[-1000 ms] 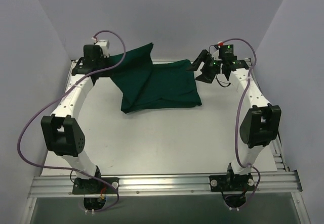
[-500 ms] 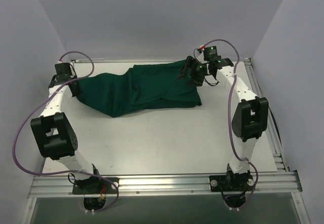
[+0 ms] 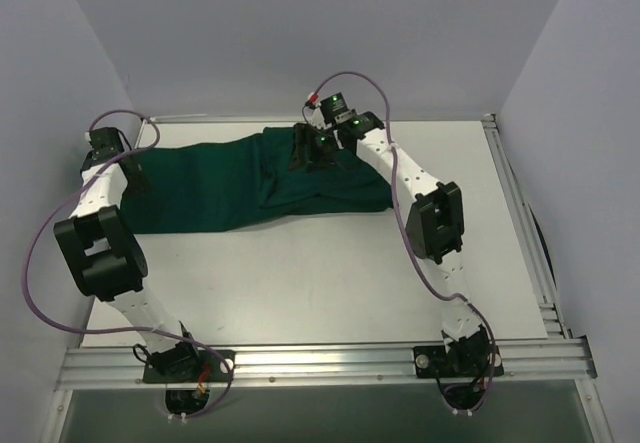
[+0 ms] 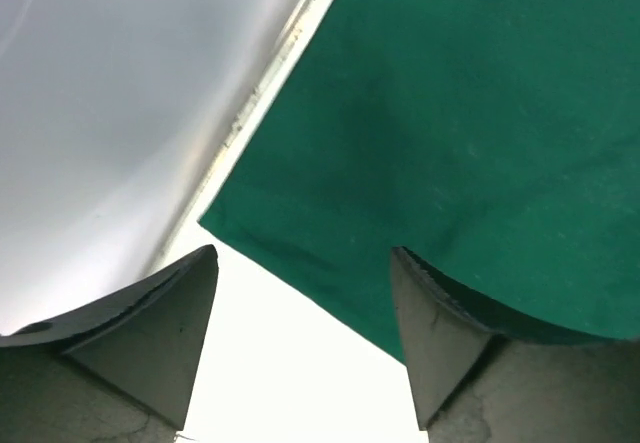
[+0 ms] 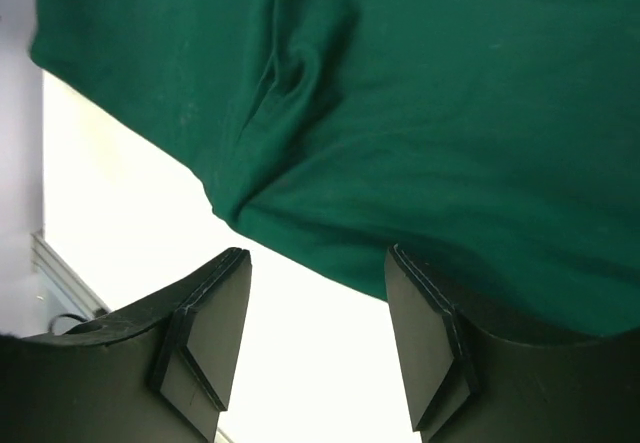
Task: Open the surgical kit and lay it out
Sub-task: Open the surgical kit at the center of the board.
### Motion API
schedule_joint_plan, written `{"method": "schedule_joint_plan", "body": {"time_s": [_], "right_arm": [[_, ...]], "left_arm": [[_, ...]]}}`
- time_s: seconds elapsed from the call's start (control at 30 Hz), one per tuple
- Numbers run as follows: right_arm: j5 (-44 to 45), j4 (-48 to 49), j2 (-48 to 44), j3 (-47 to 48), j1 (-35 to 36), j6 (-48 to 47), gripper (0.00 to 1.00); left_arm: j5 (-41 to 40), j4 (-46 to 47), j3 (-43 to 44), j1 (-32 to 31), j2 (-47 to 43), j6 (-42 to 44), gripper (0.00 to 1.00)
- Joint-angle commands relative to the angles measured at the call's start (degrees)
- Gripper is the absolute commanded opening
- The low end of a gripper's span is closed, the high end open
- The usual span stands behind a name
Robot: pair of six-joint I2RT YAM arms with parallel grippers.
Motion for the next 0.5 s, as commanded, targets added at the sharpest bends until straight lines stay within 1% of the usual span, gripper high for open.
{"method": "schedule_joint_plan", "body": {"time_s": [0.0, 0.03, 0.17, 0.33, 0.47], "right_arm": [[2.82, -2.92, 1.68, 4.07, 2.27, -4.68, 0.57], [3.79, -3.53, 1.86, 4.6, 3.58, -5.48, 0.59], [6.43, -2.31, 1.16, 3.55, 6.75, -8.91, 0.63], [7.93, -2.75, 3.18, 5.05, 9.74, -10.93, 0.64], [8.37, -2.83, 4.94, 7.5, 12.46, -11.37, 0.65]], "left_arm": [[1.52, -4.2, 5.77, -1.22, -0.64, -4.31, 0.8], [2.22, -6.48, 6.13, -1.22, -1.42, -5.11, 0.8], [5.12, -6.94, 4.91, -2.71, -5.73, -7.31, 0.81], [9.69, -9.13, 4.47, -5.44, -9.59, -10.65, 0.81], [11.45, -8.87, 1.49, -8.34, -13.2, -12.94, 0.81]]}}
